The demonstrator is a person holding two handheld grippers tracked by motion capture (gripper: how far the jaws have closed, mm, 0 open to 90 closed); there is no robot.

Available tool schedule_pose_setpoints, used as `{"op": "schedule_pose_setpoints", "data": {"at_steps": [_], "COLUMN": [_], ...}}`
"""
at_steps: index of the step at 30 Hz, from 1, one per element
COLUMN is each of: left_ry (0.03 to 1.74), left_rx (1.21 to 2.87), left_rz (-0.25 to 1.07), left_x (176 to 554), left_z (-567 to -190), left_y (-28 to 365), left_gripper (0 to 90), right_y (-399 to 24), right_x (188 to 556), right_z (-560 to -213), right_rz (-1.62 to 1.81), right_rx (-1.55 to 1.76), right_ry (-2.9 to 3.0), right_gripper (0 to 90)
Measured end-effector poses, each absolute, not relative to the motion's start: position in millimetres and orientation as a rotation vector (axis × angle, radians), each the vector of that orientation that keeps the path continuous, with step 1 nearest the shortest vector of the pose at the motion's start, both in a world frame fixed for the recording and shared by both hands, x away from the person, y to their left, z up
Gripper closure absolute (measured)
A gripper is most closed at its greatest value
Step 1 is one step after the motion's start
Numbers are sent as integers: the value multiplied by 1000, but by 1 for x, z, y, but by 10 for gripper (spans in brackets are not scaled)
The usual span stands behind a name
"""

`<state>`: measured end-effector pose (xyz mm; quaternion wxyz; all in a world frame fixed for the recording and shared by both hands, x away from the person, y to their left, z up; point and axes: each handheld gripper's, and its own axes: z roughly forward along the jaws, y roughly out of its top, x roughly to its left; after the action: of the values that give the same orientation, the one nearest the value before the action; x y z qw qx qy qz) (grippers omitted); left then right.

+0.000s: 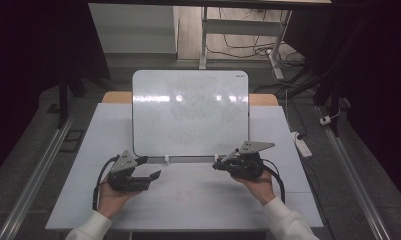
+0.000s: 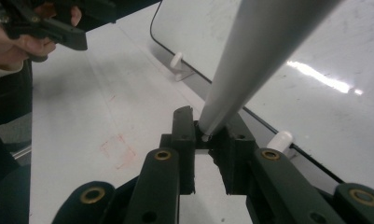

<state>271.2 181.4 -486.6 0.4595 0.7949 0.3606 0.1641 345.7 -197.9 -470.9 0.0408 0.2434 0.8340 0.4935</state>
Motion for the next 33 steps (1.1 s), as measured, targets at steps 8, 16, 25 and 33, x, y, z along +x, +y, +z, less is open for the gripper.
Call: {"op": "schedule_pose_setpoints", "data": {"at_steps": [8, 16, 25, 33], "left_ry": [815, 745, 691, 620], "left_rx": [1988, 2004, 2009, 1998], "left_rz": [361, 322, 280, 224], "left_x": [287, 302, 311, 316], "left_z": [-478, -469, -464, -457], "left_y": [150, 120, 95, 72], "left_gripper": [290, 303, 325, 367], "right_y": [-190, -184, -177, -172], "right_x": [345, 345, 345, 345], "right_z": [-475, -478, -480, -481], "right_rz": [1500, 1488, 1483, 1482], "right_rx": [720, 703, 680, 673], "right_ry": [2607, 2640, 2676, 2701], "right_gripper": [773, 773, 772, 772]}}
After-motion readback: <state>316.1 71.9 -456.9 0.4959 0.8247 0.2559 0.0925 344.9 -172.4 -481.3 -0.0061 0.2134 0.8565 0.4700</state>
